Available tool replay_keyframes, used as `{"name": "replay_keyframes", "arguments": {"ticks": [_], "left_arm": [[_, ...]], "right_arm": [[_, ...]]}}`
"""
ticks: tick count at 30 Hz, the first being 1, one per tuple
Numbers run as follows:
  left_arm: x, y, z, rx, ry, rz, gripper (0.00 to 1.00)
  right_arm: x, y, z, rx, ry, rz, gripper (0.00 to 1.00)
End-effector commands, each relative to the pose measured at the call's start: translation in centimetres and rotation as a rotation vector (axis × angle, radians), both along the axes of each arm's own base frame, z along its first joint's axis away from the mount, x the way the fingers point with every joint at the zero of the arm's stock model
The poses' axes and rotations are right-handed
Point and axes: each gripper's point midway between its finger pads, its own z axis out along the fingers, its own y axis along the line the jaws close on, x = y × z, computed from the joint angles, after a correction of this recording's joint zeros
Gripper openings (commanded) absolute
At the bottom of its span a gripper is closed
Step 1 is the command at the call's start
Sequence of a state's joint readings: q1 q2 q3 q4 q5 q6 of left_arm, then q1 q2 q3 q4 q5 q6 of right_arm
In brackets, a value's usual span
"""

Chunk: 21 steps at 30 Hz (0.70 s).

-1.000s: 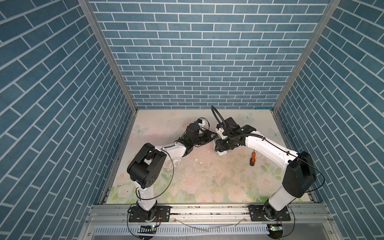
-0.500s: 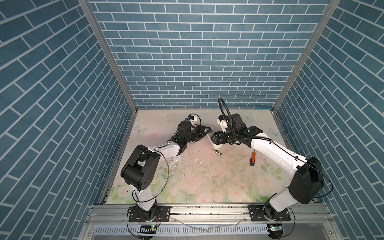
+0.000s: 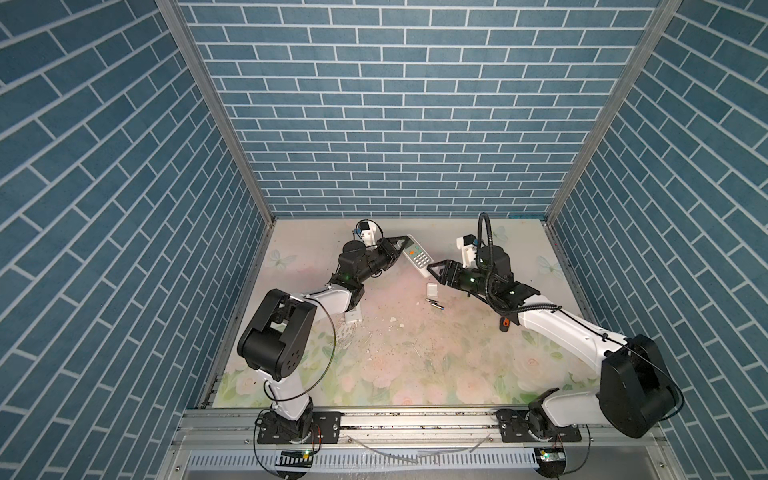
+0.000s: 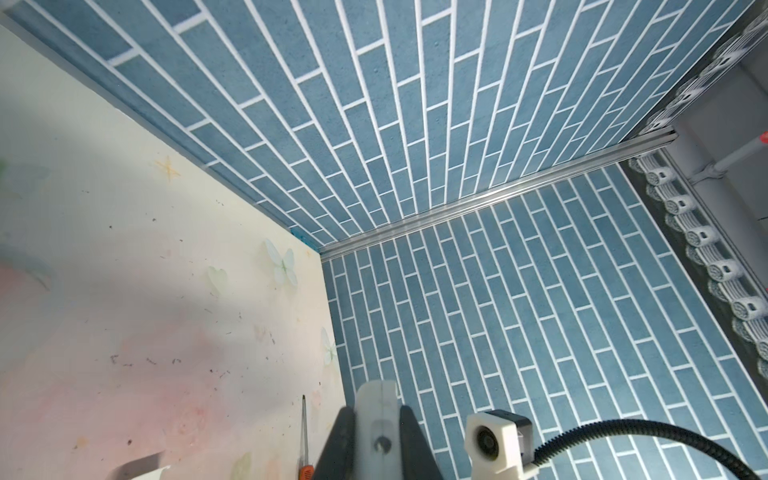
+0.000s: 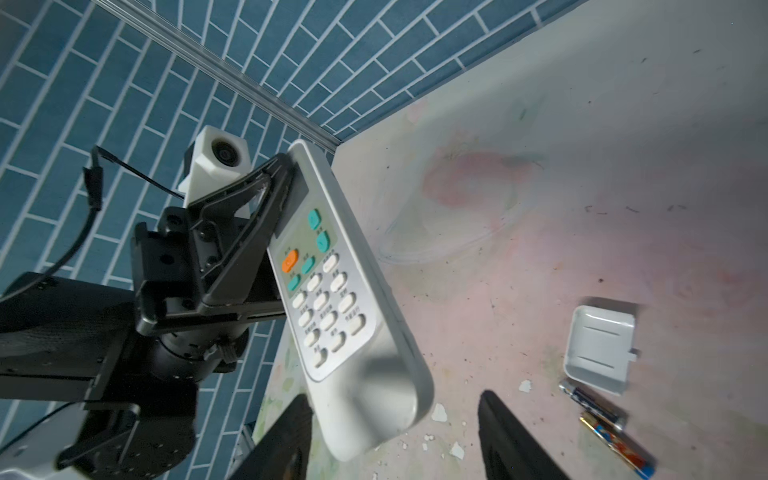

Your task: Unload the batteries from the remote control

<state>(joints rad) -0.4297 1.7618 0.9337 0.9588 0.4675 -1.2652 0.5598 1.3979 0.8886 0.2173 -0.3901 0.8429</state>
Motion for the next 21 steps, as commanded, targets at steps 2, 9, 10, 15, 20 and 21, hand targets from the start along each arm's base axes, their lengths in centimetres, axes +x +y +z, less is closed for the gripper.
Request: {"name": "replay_keyframes", "arguments": {"ticks": [2,9,10,15,20,21], "left_arm": [[-0.1,0.4,2.0,-0.086,-0.073,0.018,0.00],[-0.6,0.5,2.0,-0.090,-0.080,0.024,0.00],[-0.7,0.5,2.0,-0.092,-0.079,0.027,0.00],[-0.8,0.1,1.8,-0.088,-0.088,0.034,0.00],[-0.9,-0.3,1.8,-0.095,-0.097,0.031,0.00],[-0.9,-0.4,1.8,-0.093,-0.097,0.030,0.00]], "right_arm": [[1.2,1.6,3.5,0.207,-0.067,0.015,0.63],[2.5,3.2,5.0,0.276,-0.087,0.058,0.58],[2.6,3.5,5.2,0.290,-0.087,0.067,0.57],[2.9,4.4,5.9,0.357,-0.087,0.105,0.52],[2.8,4.8,6.2,0.381,-0.090,0.123,0.45],[2.7,4.8,6.4,0.387,-0.090,0.127,0.42]]}}
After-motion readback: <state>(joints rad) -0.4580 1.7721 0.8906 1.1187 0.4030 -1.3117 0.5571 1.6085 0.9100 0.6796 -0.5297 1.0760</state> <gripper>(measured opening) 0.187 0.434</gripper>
